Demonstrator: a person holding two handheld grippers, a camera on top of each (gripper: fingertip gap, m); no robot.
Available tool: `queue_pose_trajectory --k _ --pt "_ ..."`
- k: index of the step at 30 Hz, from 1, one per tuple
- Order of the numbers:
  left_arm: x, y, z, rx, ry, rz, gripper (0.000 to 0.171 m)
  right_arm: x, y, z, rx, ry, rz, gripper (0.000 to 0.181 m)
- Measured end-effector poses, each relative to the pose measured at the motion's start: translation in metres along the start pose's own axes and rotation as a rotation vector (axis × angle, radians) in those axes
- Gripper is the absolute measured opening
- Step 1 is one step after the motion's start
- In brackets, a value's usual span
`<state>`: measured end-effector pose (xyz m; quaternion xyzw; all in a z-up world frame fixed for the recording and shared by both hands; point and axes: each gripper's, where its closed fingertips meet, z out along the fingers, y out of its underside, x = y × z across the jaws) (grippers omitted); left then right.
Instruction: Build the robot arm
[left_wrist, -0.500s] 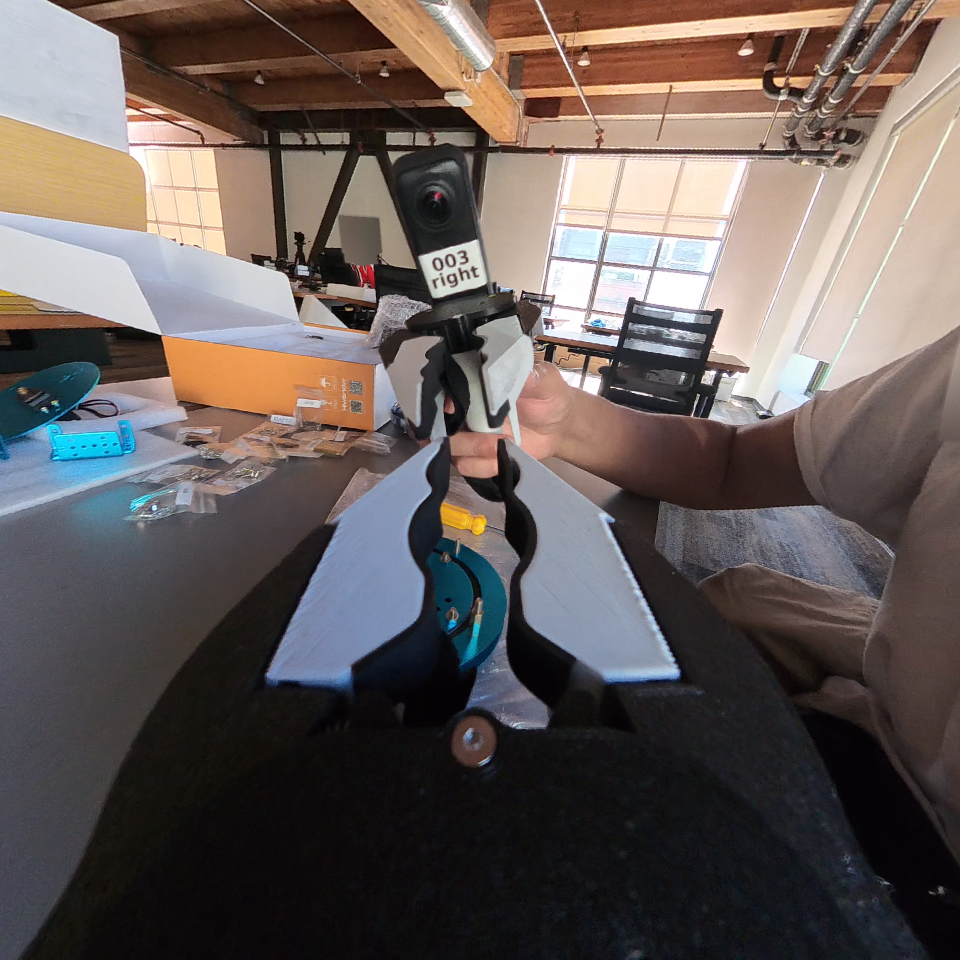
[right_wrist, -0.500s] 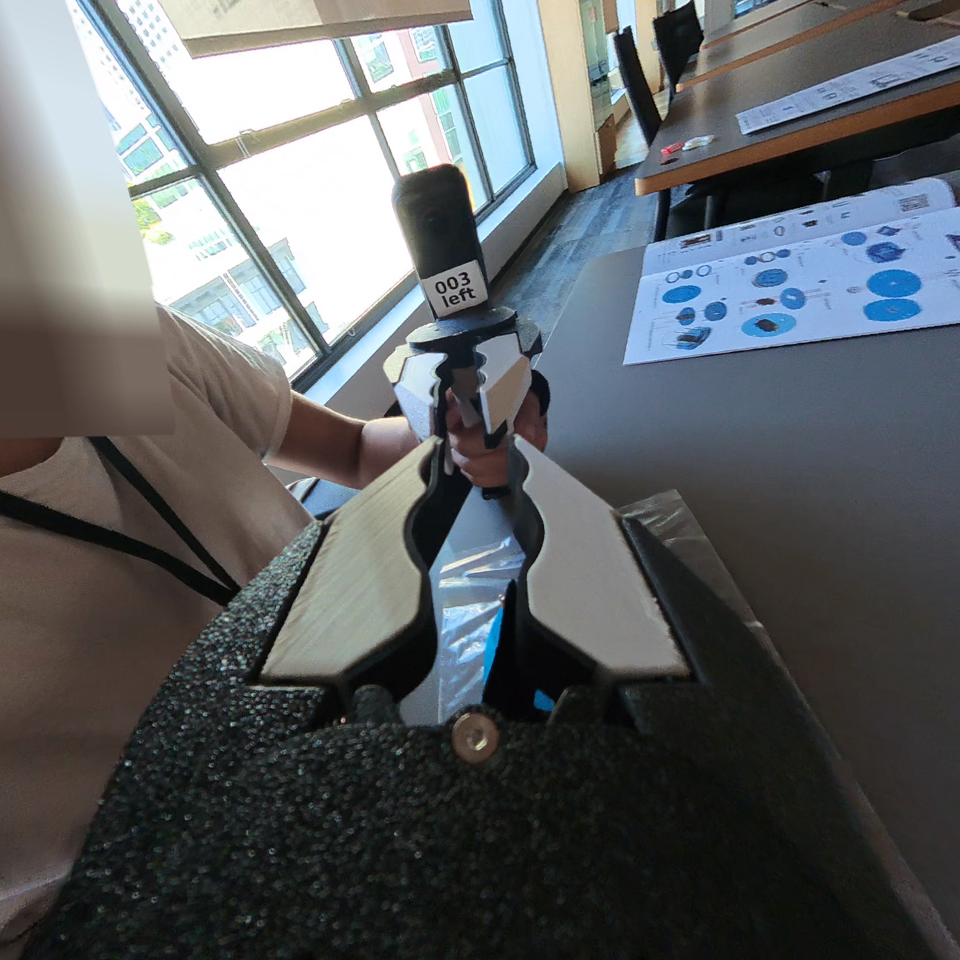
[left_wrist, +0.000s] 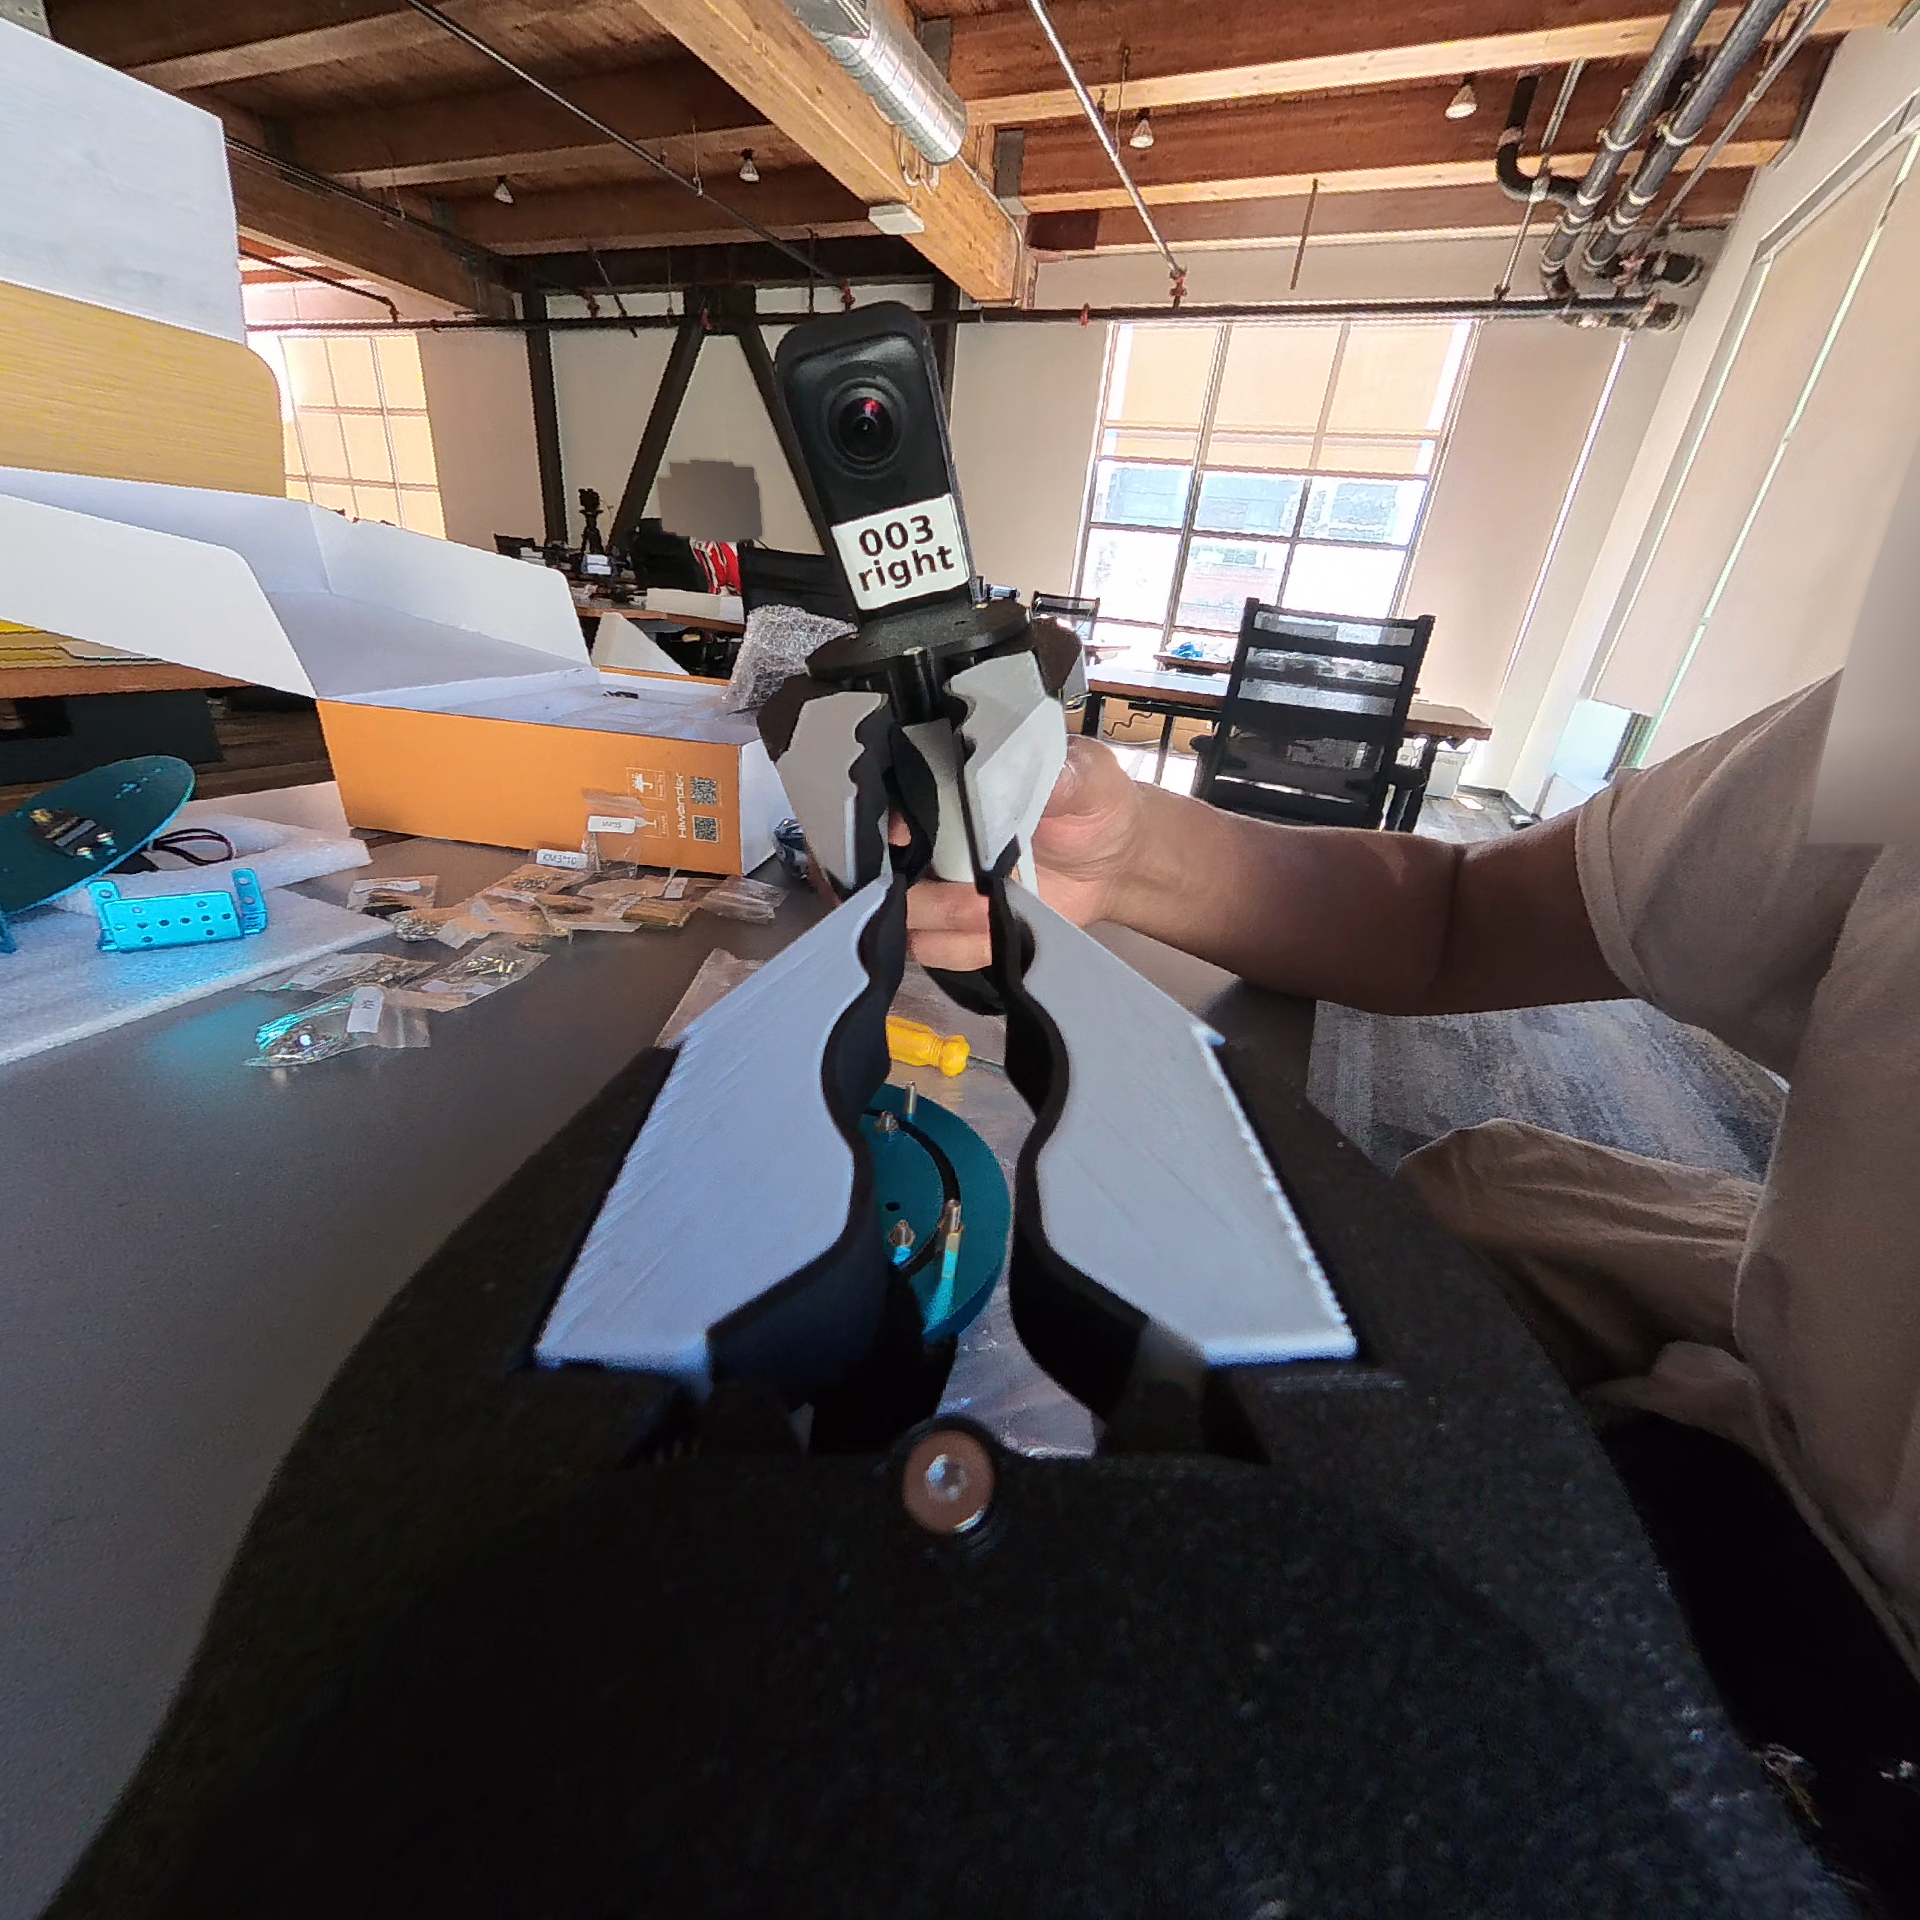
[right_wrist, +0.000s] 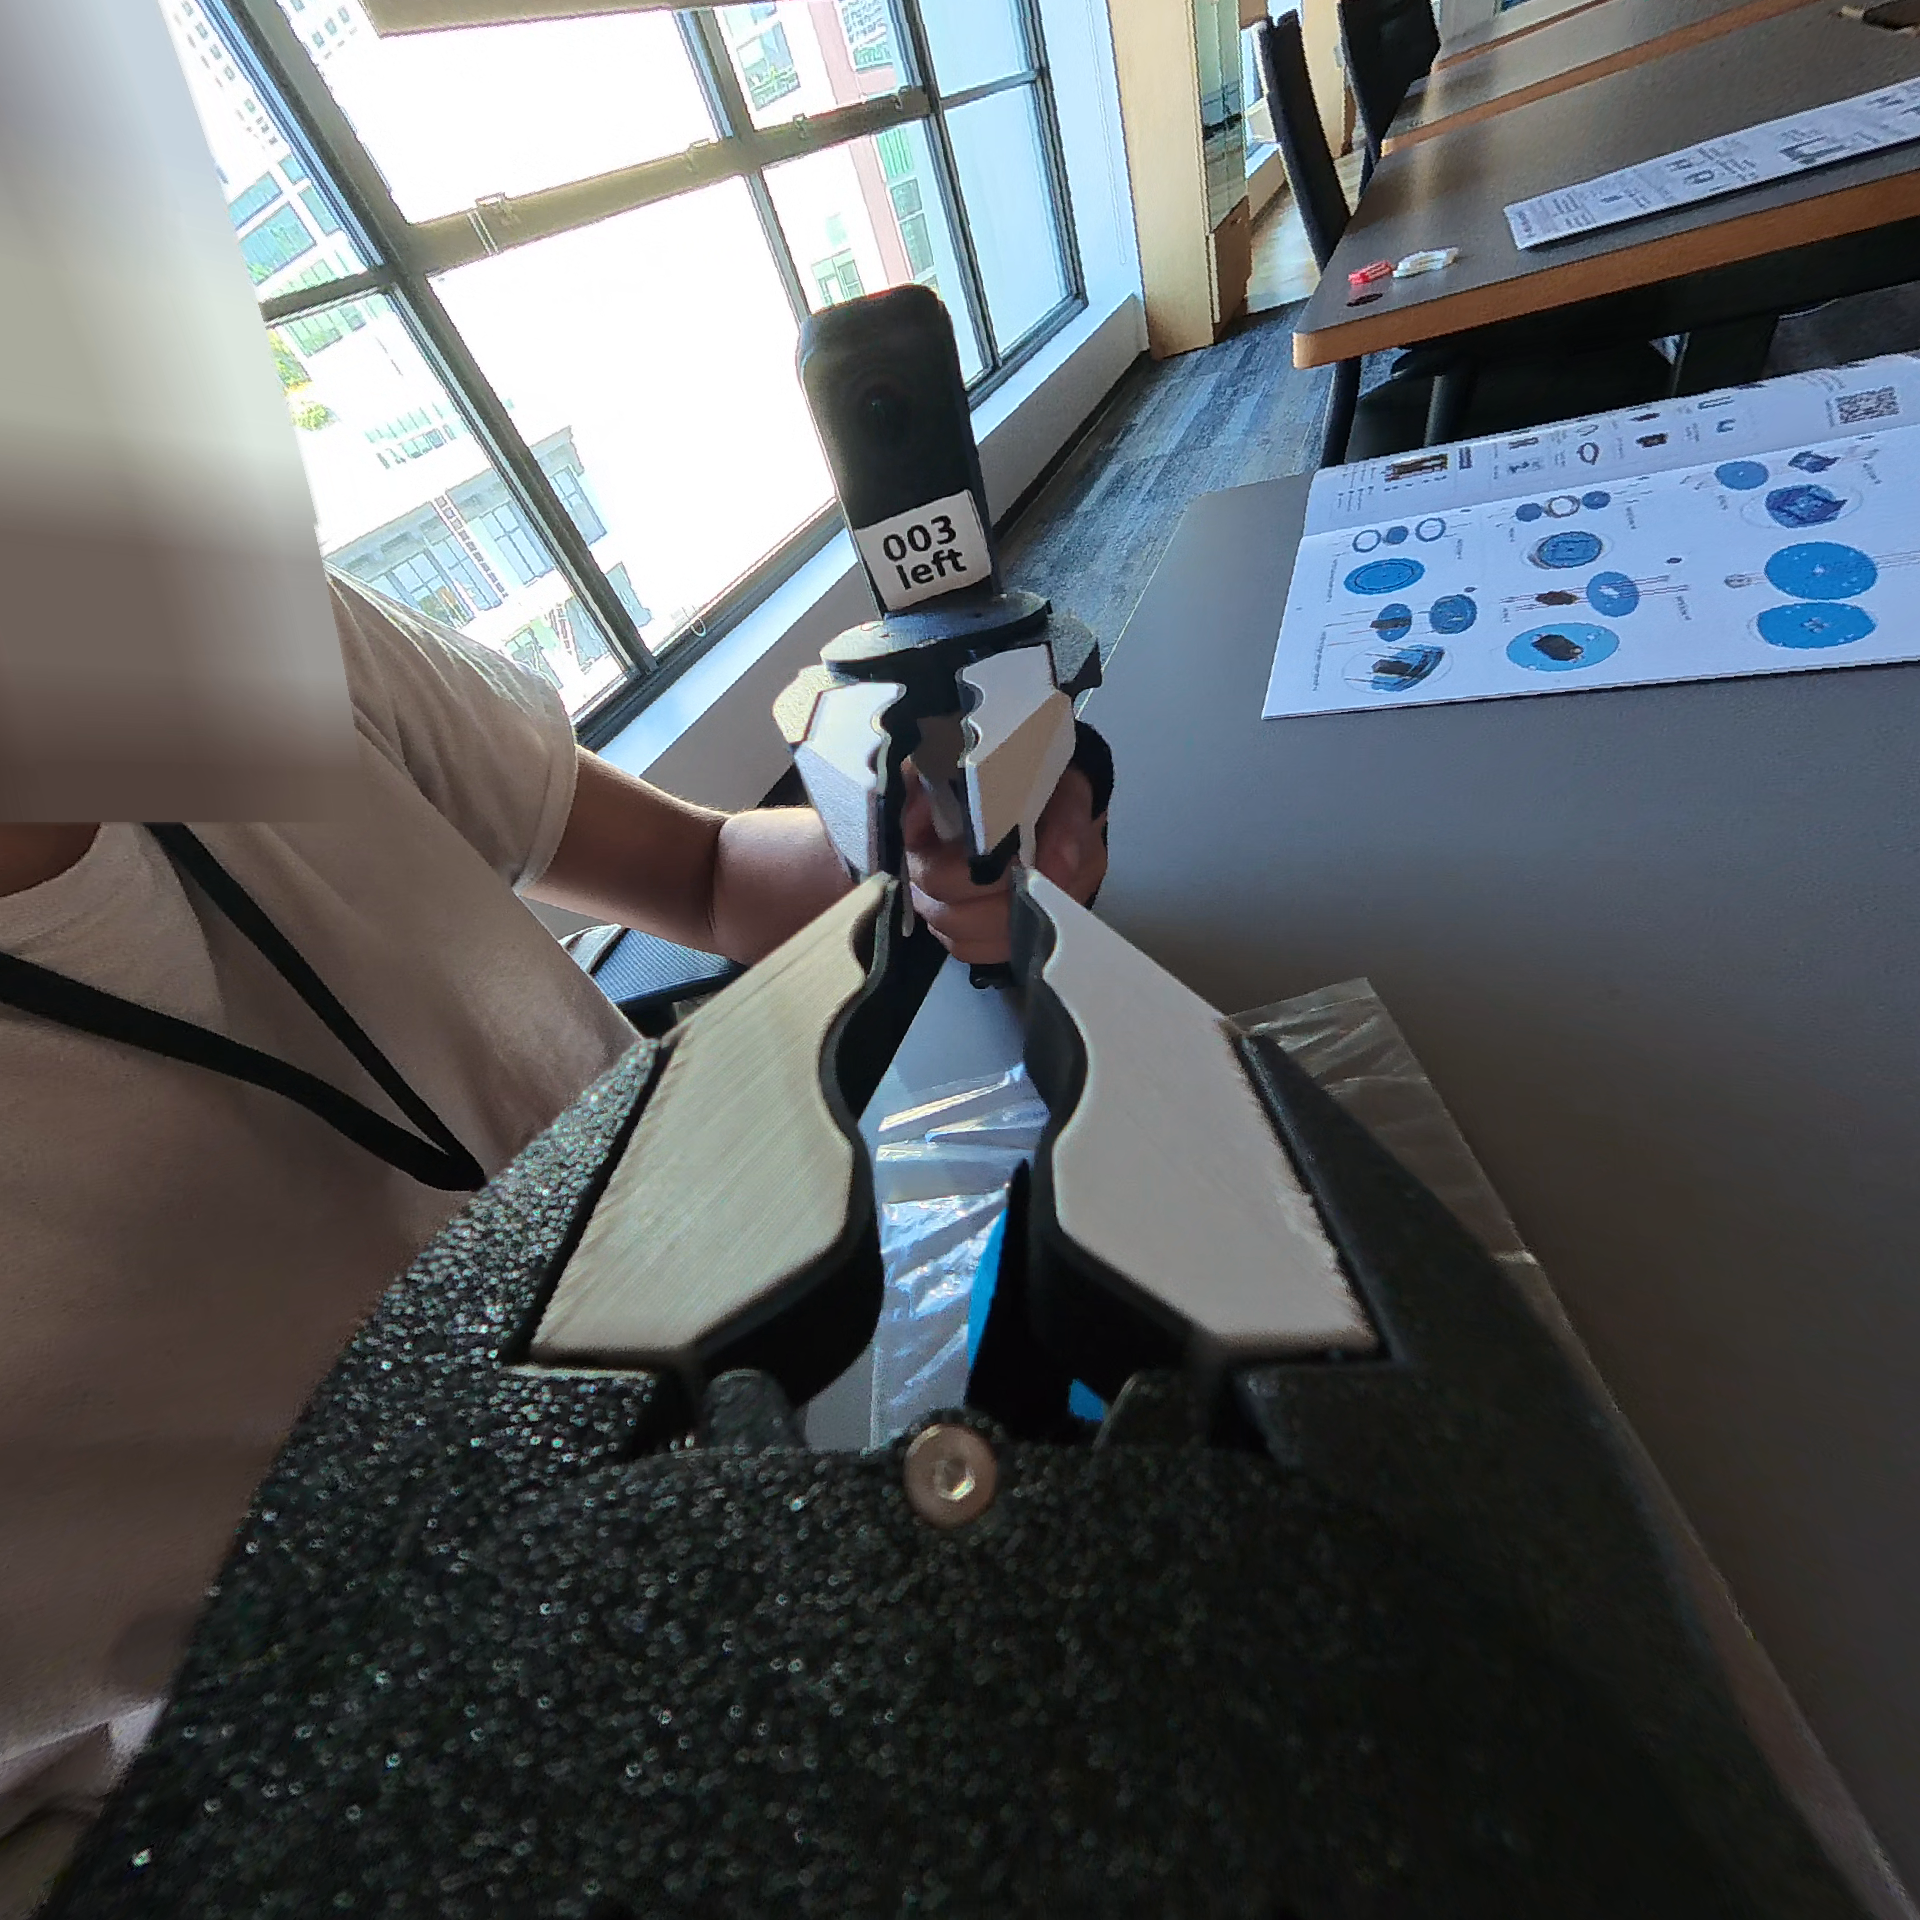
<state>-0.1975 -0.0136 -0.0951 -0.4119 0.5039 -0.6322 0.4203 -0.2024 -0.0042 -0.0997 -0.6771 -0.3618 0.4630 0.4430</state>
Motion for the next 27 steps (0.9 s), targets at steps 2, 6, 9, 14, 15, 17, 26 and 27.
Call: queue_pose_trajectory --k 2,6,9,14,15,17,26,27 --pt "-0.003 0.002 -0.001 -0.019 -0.015 0.013 0.015 0.004 0.001 0.000 -0.012 0.033 -0.014 0.021" --pt "-0.024 -0.003 -0.011 -0.020 -0.108 0.042 0.015 0.011 0.006 0.001 -0.063 0.104 -0.065 0.022" --pt "-0.043 -0.008 -0.022 -0.010 -0.190 0.043 0.016 0.022 0.009 -0.001 -0.104 0.198 -0.112 0.022" --pt "-0.086 -0.005 -0.040 -0.063 -0.427 0.091 0.016 0.056 0.017 -0.011 -0.211 0.426 -0.181 0.026" --pt "-0.095 -0.002 -0.044 -0.087 -0.484 0.106 0.016 0.064 0.022 -0.014 -0.263 0.479 -0.196 0.027" --pt "-0.111 0.004 -0.052 -0.136 -0.589 0.123 0.016 0.065 0.034 -0.009 -0.349 0.496 -0.164 0.031" --pt "-0.119 0.009 -0.056 -0.201 -0.696 0.213 0.016 0.079 0.034 0.002 -0.404 0.583 -0.218 0.036" --pt "-0.119 0.009 -0.055 -0.203 -0.692 0.213 0.016 0.080 0.035 0.003 -0.421 0.585 -0.226 0.035"
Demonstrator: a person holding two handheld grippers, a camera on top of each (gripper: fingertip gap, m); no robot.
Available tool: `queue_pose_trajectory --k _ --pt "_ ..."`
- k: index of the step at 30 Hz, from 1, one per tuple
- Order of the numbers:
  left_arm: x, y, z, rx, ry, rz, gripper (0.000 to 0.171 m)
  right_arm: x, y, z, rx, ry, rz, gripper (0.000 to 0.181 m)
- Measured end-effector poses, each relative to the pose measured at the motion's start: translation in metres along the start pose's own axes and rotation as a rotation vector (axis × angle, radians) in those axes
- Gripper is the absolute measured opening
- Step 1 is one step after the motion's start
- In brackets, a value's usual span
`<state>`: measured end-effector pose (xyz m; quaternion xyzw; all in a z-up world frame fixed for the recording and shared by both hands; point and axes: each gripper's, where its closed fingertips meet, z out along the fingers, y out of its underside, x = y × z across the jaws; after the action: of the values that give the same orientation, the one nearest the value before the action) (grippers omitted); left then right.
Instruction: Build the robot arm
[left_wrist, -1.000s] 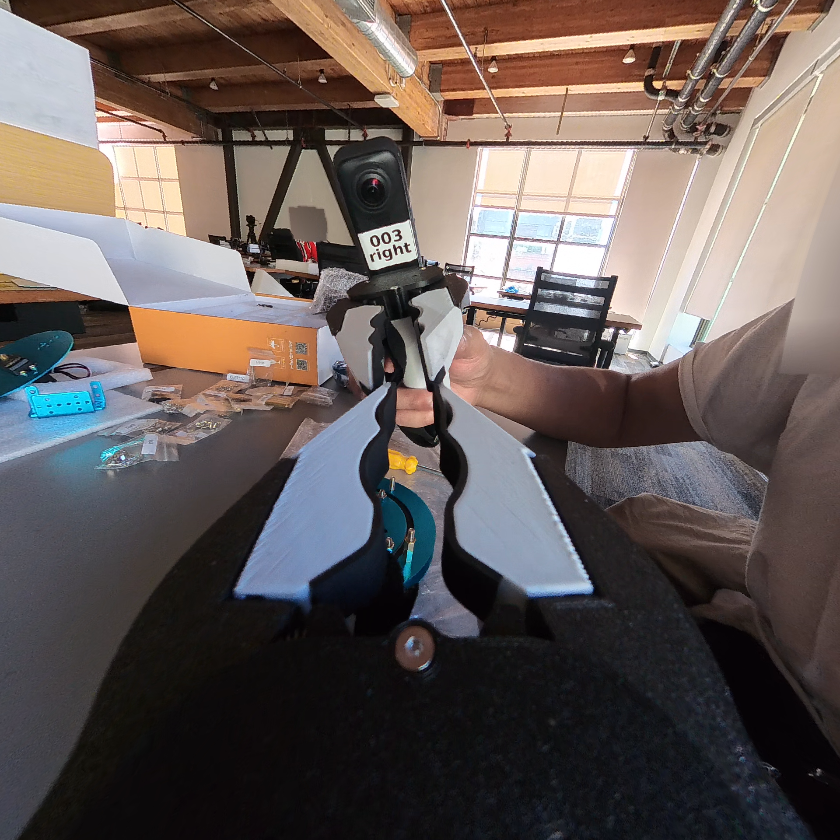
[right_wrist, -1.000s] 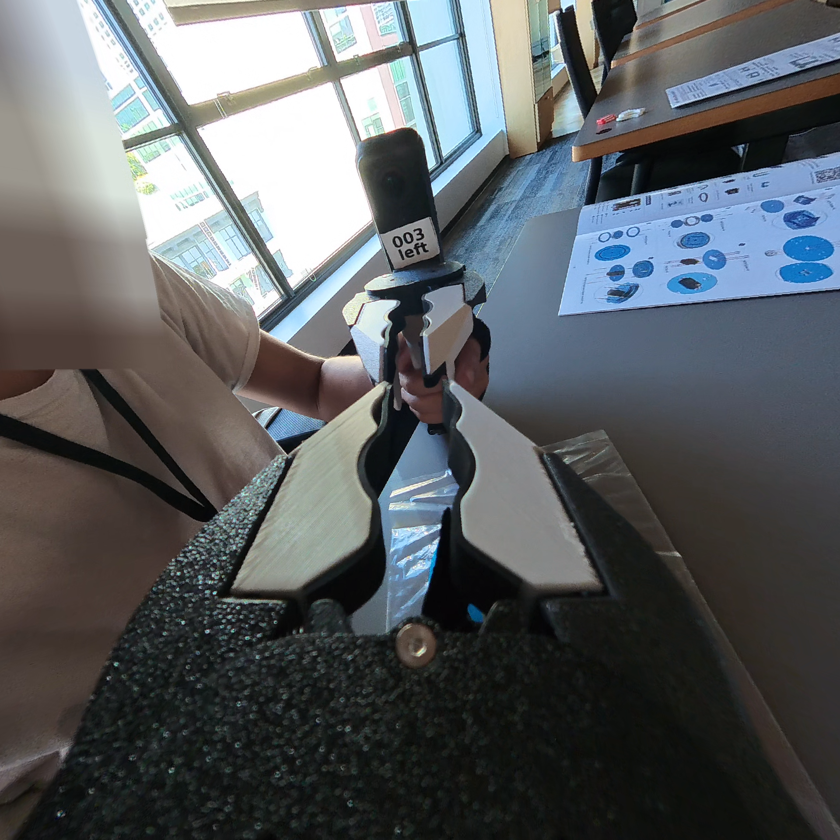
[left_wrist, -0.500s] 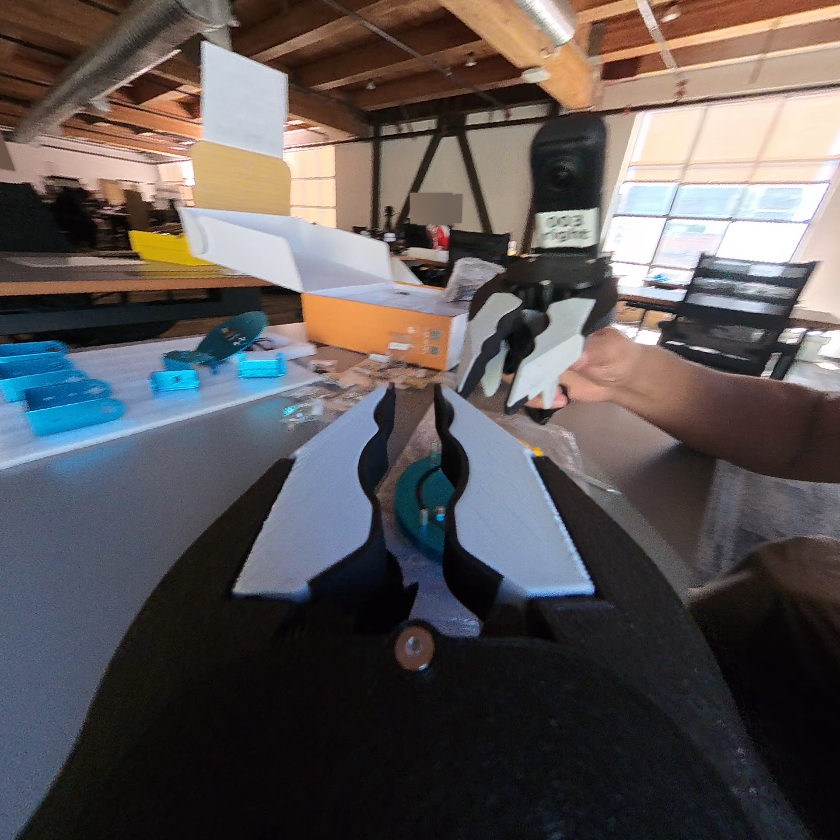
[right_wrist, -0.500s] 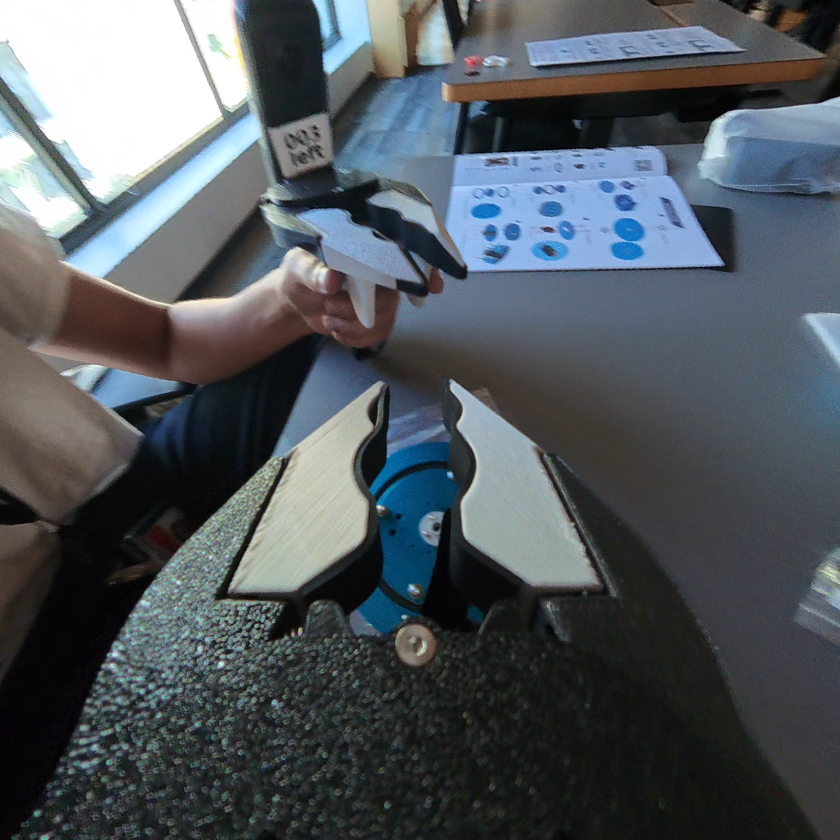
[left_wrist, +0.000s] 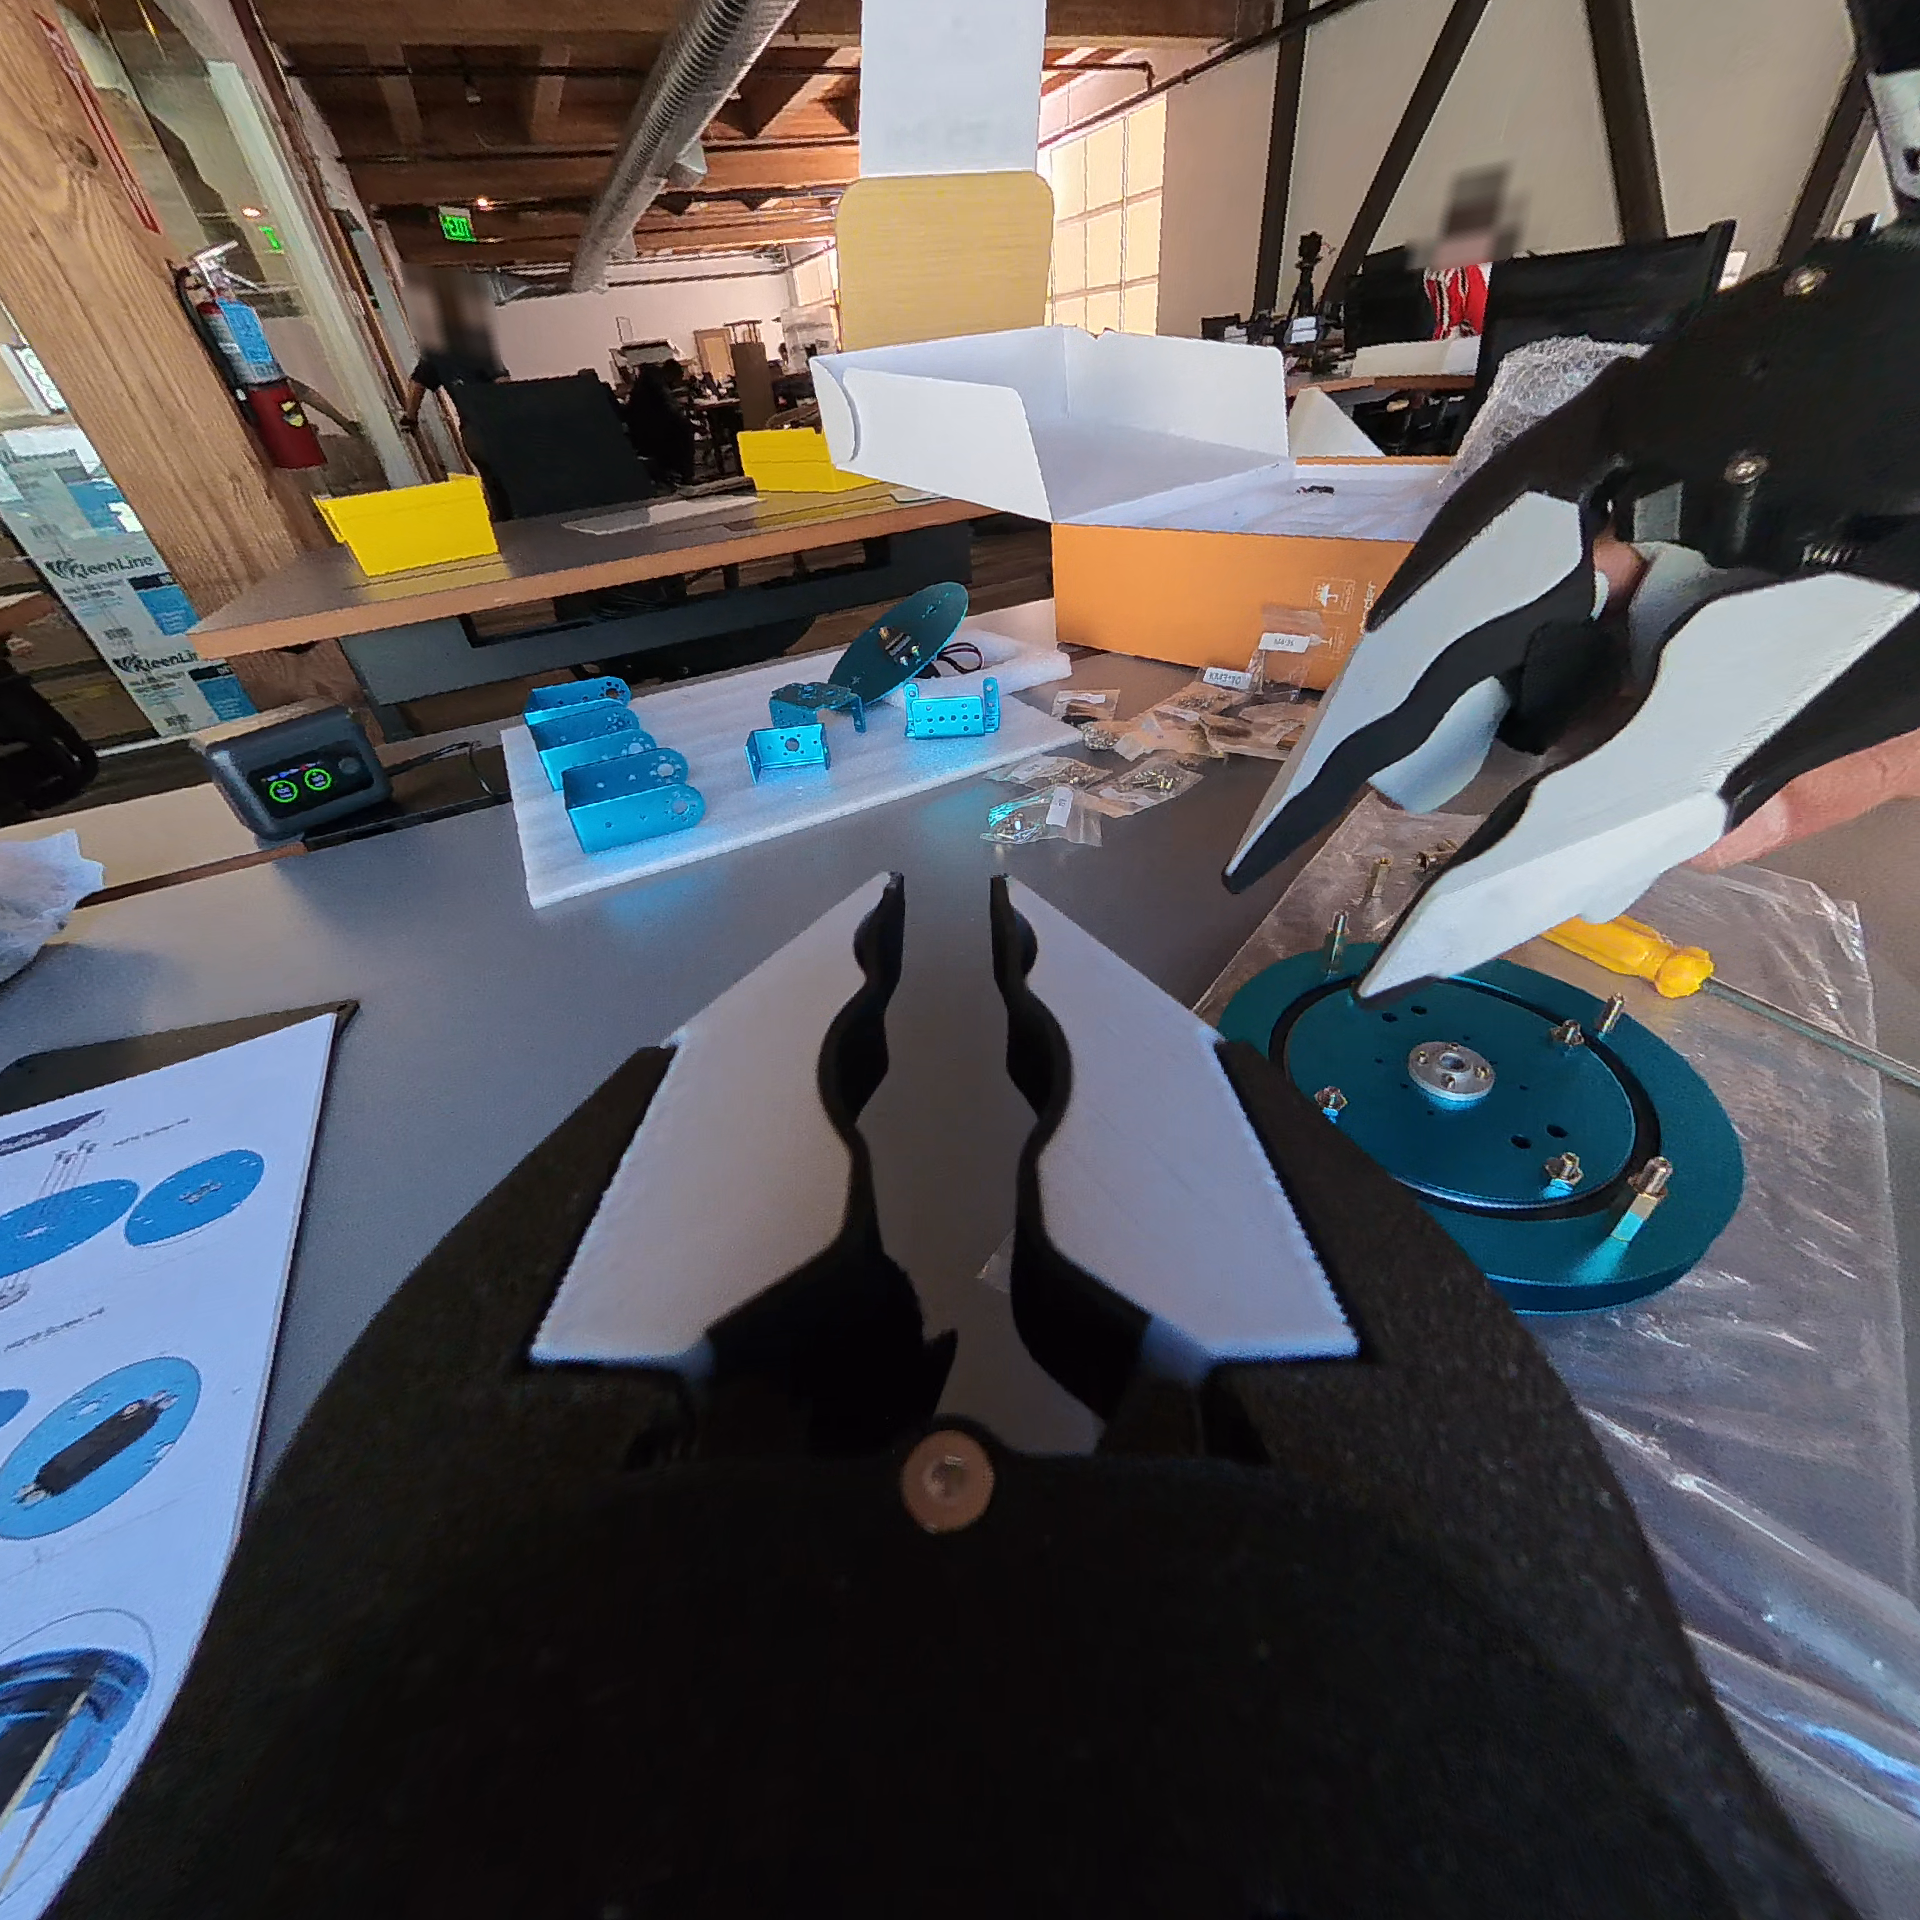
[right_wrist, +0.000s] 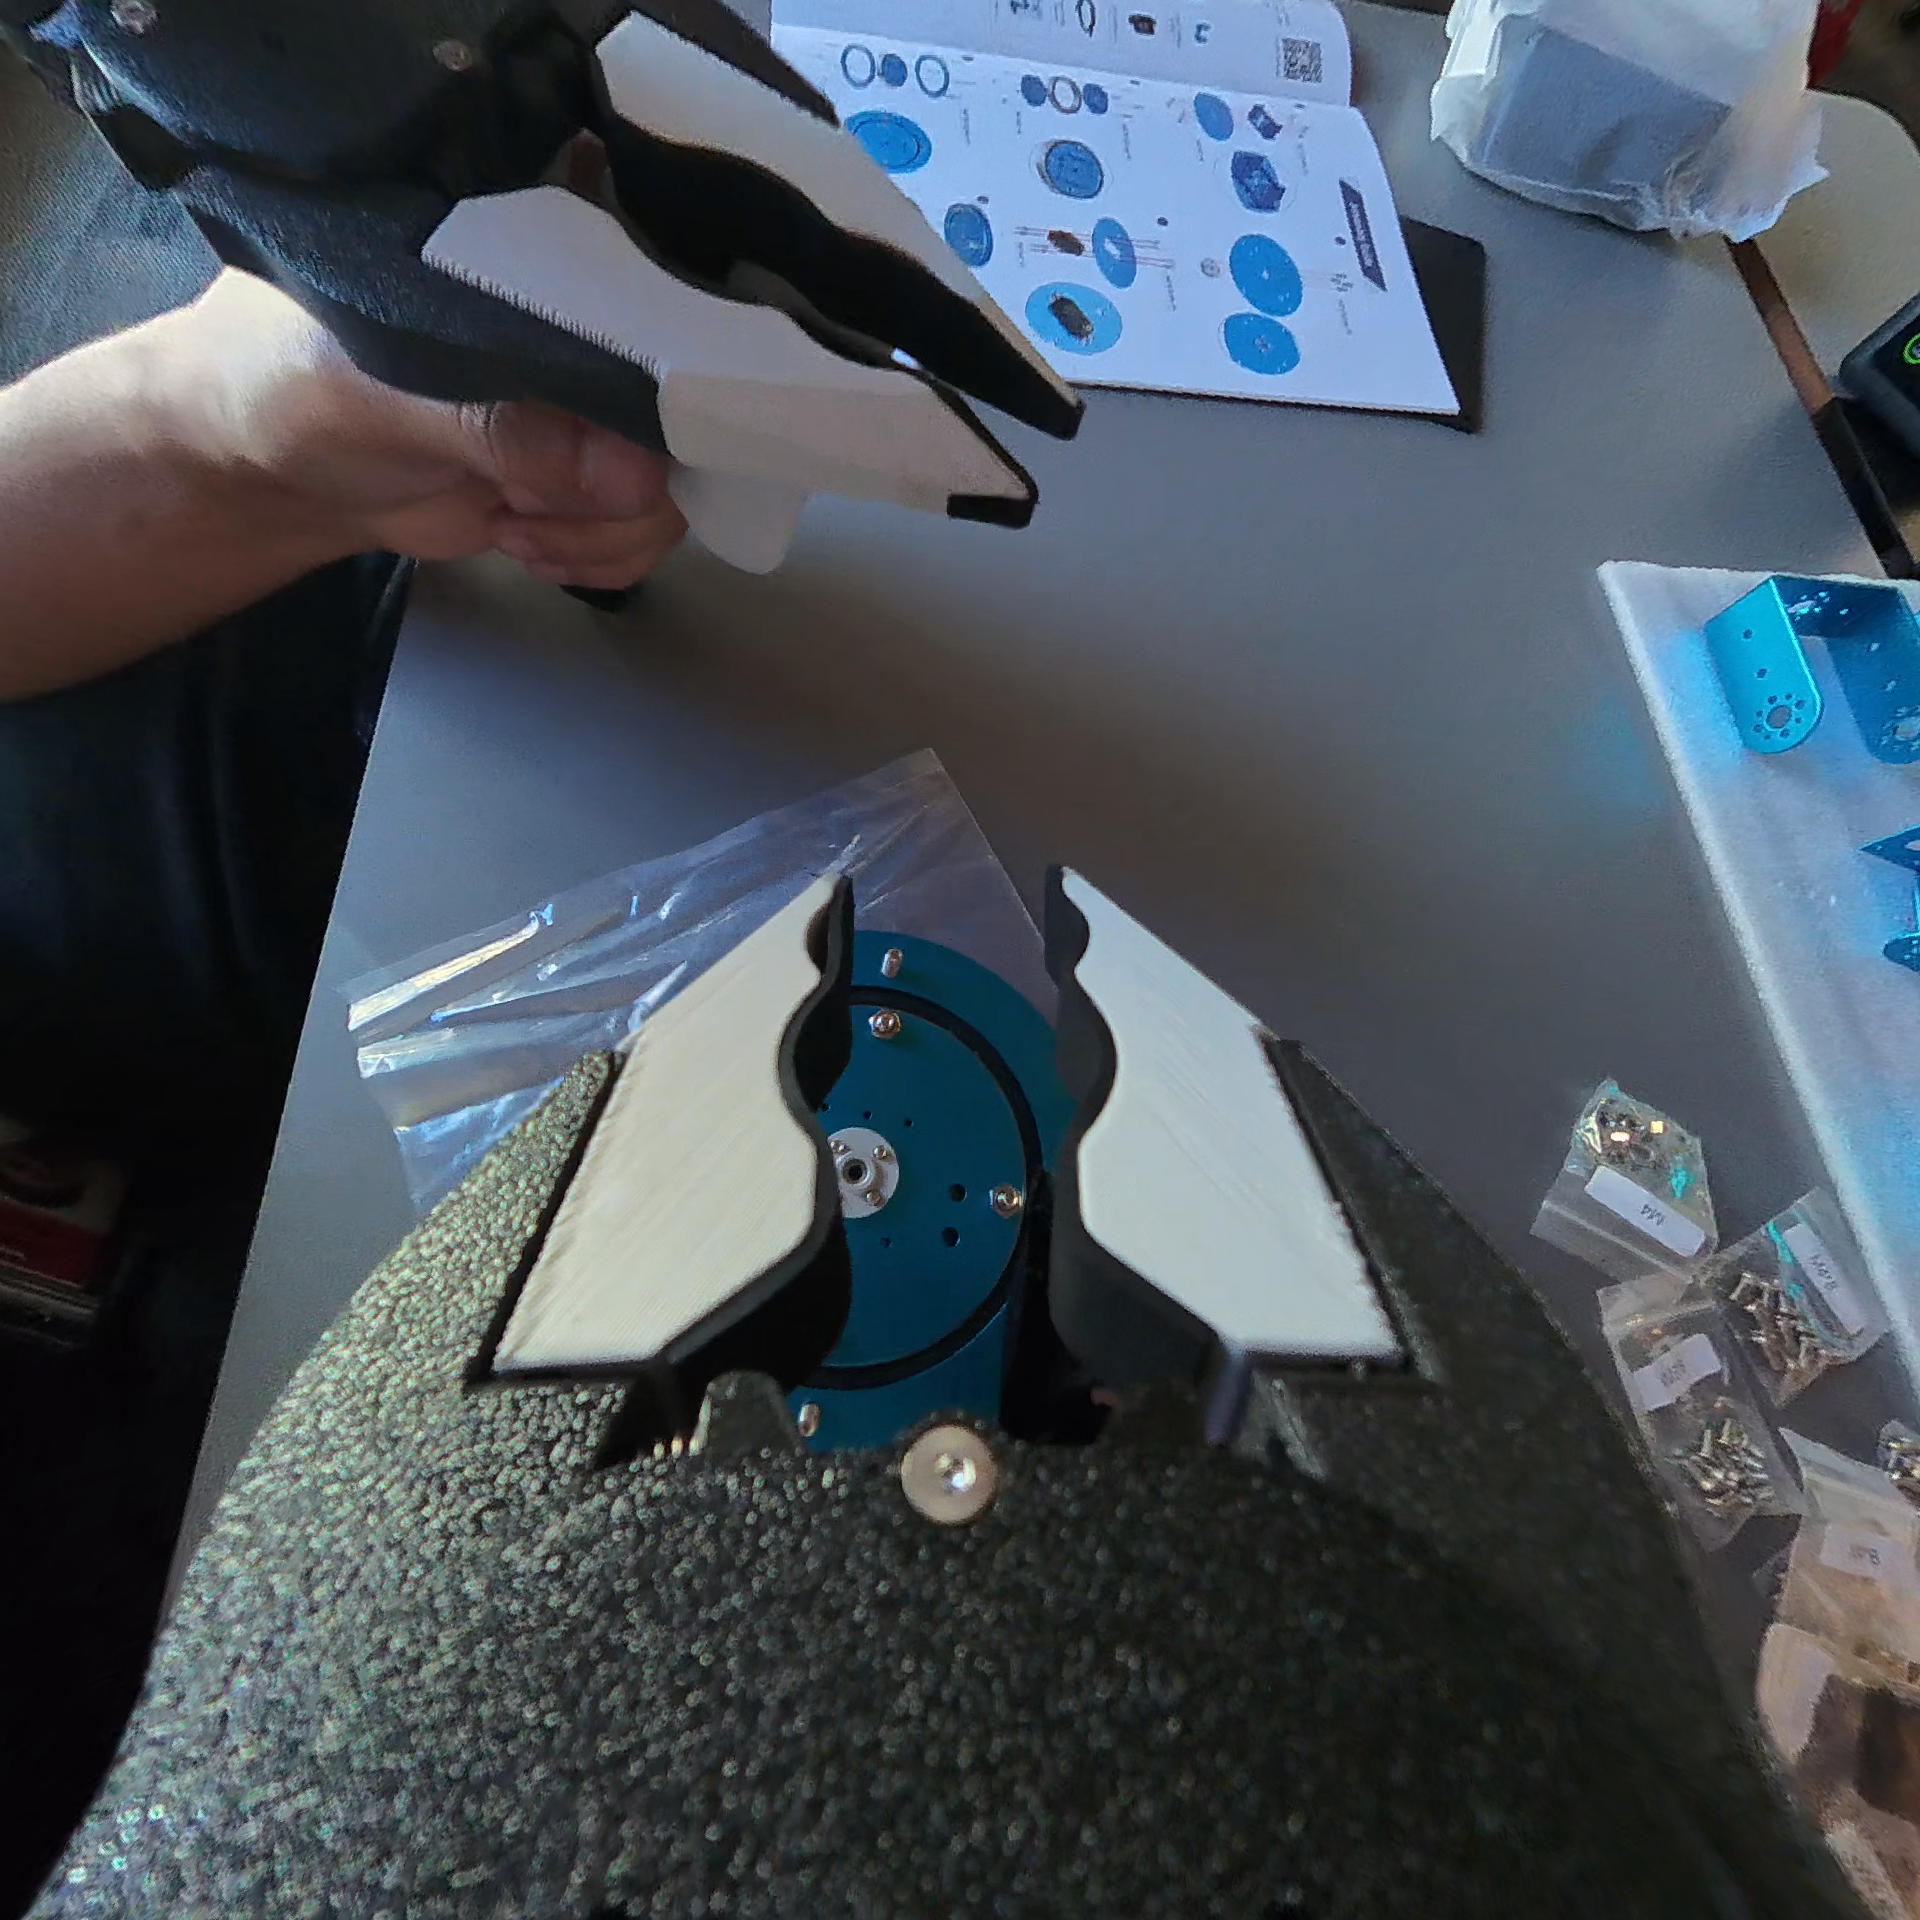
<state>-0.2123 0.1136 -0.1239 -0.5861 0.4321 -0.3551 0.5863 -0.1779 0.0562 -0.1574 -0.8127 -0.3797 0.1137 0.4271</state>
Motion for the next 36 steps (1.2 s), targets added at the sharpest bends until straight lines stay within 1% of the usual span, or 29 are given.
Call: queue_pose_trajectory --k 2,4,6,9,12,14,18,21,30,31,34,36 --pt "0.001 0.001 0.001 -0.003 0.009 -0.005 0.016 0.004 0.005 0.003 -0.046 0.030 -0.041 0.032" --pt "0.001 0.001 0.001 -0.002 0.012 -0.010 0.016 0.006 0.011 0.005 -0.090 0.041 -0.090 0.020" --pt "0.002 0.001 0.001 -0.005 0.017 -0.013 0.016 0.008 0.015 0.006 -0.126 0.051 -0.123 0.019" --pt "0.002 0.003 0.001 -0.013 0.024 -0.003 0.016 0.003 0.019 0.007 -0.184 -0.004 -0.166 0.015" --pt "0.000 0.004 0.001 -0.016 0.011 0.023 0.016 -0.008 0.026 0.008 -0.259 -0.126 -0.188 0.015" --pt "-0.001 0.004 0.001 -0.016 0.006 0.029 0.016 -0.010 0.030 0.010 -0.288 -0.167 -0.195 0.015" --pt "-0.001 0.005 0.002 -0.022 0.014 0.026 0.016 -0.016 0.030 0.015 -0.279 -0.237 -0.156 0.015" --pt "0.000 0.006 0.003 -0.022 0.014 0.028 0.016 -0.014 0.035 0.019 -0.305 -0.236 -0.151 0.015" --pt "0.002 0.006 0.003 -0.025 0.021 0.037 0.017 -0.017 0.035 0.029 -0.300 -0.270 -0.124 0.012" --pt "0.002 0.006 0.003 -0.025 0.021 0.038 0.017 -0.018 0.035 0.031 -0.295 -0.275 -0.116 0.012" --pt "0.002 0.007 0.004 -0.027 0.023 0.040 0.017 -0.018 0.040 0.033 -0.323 -0.284 -0.121 0.003" --pt "0.003 0.007 0.004 -0.030 0.026 0.041 0.017 -0.017 0.040 0.031 -0.328 -0.283 -0.120 0.003"
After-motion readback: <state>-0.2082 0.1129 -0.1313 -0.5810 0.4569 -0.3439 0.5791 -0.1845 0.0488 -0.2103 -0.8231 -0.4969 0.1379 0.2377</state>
